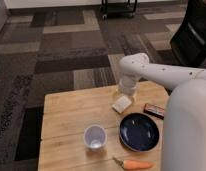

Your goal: Place the white sponge in the ceramic cup

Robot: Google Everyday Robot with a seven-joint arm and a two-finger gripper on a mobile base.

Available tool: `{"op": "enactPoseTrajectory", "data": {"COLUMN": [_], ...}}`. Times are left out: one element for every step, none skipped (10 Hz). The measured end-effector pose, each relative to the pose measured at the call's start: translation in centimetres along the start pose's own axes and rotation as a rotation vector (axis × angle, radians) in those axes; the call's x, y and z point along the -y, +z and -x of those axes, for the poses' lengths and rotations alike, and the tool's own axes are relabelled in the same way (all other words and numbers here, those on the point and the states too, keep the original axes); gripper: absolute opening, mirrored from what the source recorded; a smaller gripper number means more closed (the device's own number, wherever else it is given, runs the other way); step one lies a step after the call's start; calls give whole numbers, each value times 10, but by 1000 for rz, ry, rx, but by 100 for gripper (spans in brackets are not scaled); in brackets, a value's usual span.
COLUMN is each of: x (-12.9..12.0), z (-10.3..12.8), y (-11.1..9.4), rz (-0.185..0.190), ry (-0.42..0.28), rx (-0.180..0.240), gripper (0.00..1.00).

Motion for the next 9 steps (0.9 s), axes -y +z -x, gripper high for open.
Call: {"op": "enactPoseTrajectory", "data": {"x": [0,0,0,0,0,-2,-10,-11,-14], "z": [0,0,0,0,0,1,2,4,9], "y": [0,0,0,0,0,5,10,13,17], "rz": [0,-1,-1,-1,-1,-2,-1,-4,-5], "ry": [0,0,0,0,0,-3,-16,-19,-22], "rx": [0,-1,-1,-1,-2,-11,-22,-26,-27], "gripper": [65,65,65,65,65,65,65,65,65]}}
